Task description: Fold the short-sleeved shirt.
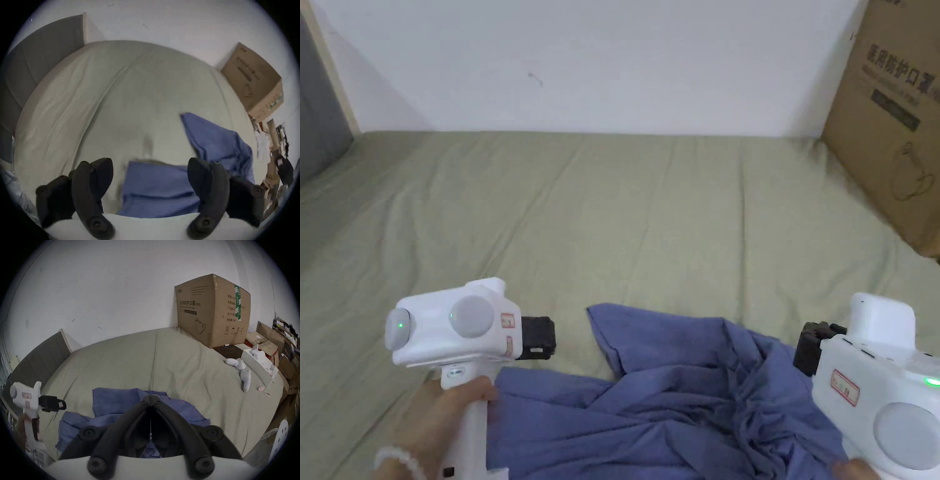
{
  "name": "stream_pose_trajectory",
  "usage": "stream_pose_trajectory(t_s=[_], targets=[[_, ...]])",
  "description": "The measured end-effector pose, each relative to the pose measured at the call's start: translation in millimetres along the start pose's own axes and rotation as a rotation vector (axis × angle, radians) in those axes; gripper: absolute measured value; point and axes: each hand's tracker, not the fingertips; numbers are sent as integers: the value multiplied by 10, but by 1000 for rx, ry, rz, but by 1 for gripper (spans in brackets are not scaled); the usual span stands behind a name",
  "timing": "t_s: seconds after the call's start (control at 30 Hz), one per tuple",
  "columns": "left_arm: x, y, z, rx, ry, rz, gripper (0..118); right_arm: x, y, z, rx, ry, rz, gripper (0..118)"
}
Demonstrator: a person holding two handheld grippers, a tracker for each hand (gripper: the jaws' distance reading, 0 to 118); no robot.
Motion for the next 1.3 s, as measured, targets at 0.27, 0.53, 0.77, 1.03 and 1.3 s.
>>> stream_pose_trajectory(t_s=[0.27,0.53,0.77,1.03,1.3], targets=[[36,-233,-652,-150,26,-94,48,51,-127,-258,-80,-9,17,0],[66,-133,-252,-107,13,-118,4,128,220,-554,-135,91,62,0],[151,-72,53,-37,-17,-144,4,-100,624,-1543,-335,205,214,98],[63,-48,13,-43,-34,-138,4,-522,174,-2619,-681,241,319,66],[26,19,161,-17,2,-149,4,-486,465,-2362,-617,226,312,6]])
